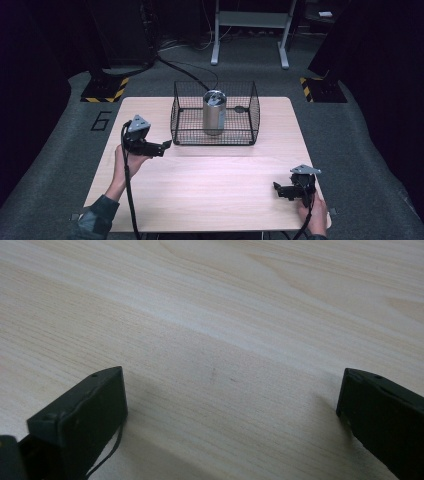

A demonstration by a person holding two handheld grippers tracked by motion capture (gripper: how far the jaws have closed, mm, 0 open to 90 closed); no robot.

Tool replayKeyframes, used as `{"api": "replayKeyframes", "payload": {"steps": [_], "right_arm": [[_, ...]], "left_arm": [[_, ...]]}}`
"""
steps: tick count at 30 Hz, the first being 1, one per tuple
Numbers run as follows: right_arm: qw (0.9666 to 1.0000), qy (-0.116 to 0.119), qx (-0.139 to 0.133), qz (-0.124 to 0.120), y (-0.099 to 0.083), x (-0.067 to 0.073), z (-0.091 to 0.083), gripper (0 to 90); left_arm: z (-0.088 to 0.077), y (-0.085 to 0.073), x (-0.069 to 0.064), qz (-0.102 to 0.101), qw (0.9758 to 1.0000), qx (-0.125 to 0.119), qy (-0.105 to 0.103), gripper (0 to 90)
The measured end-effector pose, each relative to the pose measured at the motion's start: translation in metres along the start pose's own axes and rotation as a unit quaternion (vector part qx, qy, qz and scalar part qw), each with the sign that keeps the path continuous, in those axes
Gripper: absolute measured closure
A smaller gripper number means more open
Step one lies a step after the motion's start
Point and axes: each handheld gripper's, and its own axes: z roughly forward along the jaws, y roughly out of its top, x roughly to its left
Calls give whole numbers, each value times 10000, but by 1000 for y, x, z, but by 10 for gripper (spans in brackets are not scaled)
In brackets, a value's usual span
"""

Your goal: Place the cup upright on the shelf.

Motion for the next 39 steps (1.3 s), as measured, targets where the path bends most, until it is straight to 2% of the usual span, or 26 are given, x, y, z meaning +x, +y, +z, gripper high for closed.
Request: {"api": "replayKeyframes", "payload": {"steps": [3, 7, 14, 18, 20, 23, 25, 27, 33, 34, 35, 37, 39], "right_arm": [[10000, -5, 10, -17, 0, 0, 0, 0], [10000, -10, 2, 11, 0, 0, 0, 0], [10000, -15, 9, -6, 0, 0, 0, 0], [10000, -12, 1, 12, 0, 0, 0, 0], [10000, -16, 10, -7, 0, 0, 0, 0], [10000, -12, 1, 14, 0, 0, 0, 0], [10000, -12, 2, 16, 0, 0, 0, 0], [10000, -16, 9, -5, 0, 0, 0, 0], [10000, -15, 10, -7, 0, 0, 0, 0], [10000, -16, 8, -7, 0, 0, 0, 0], [10000, -12, 2, 15, 0, 0, 0, 0], [10000, -16, 10, -8, 0, 0, 0, 0], [10000, -15, 9, -7, 0, 0, 0, 0]], "left_arm": [[-6, -16, 4, -94, 9999, 48, 54, 5], [-11, -39, 8, -194, 9994, 118, 250, 5], [-12, -77, 17, -448, 9975, 326, 445, 3], [-9, -101, 23, -623, 9951, 530, 557, 2], [-5, -120, 29, -714, 9926, 688, 707, 2], [-2, -135, 35, -830, 9895, 882, 784, 2], [-1, -142, 37, -954, 9882, 928, 765, 1], [2, -147, 37, -856, 9874, 985, 899, 1], [10, -157, 36, -847, 9864, 1143, 828, 0], [10, -159, 37, -821, 9858, 1232, 797, 0], [13, -162, 36, -836, 9850, 1247, 851, 0], [14, -166, 33, -842, 9860, 1082, 947, 0], [14, -167, 31, -883, 9856, 1026, 1011, 0]]}}
